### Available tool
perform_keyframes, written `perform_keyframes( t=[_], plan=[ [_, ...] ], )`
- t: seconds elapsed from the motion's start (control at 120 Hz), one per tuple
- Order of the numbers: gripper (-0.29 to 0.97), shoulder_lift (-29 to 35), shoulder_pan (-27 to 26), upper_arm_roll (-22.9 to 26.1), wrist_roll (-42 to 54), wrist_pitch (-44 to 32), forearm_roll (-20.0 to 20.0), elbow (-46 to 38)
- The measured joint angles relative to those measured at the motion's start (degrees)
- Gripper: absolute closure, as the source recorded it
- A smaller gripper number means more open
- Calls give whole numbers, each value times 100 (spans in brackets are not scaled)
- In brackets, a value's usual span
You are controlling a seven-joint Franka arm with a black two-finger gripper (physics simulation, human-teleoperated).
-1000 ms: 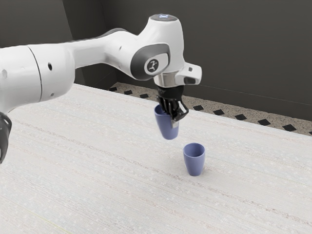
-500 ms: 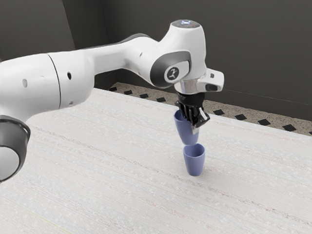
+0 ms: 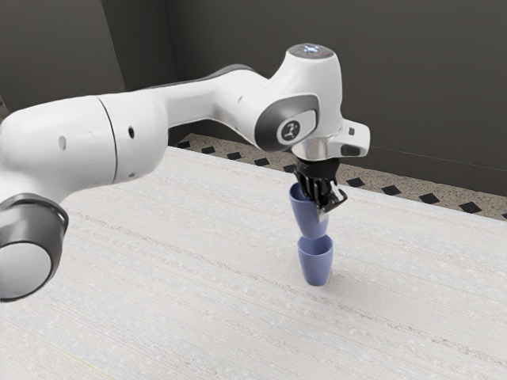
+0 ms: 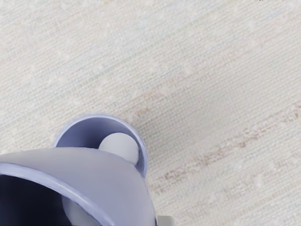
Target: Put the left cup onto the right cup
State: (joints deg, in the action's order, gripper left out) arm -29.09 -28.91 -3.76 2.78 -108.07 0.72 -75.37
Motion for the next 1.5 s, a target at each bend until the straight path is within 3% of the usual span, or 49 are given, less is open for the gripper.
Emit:
perform_keyframes(
  t=[1.5],
  plan=[
    [78,-450,1,-290,-50,-243,26,99]
  ],
)
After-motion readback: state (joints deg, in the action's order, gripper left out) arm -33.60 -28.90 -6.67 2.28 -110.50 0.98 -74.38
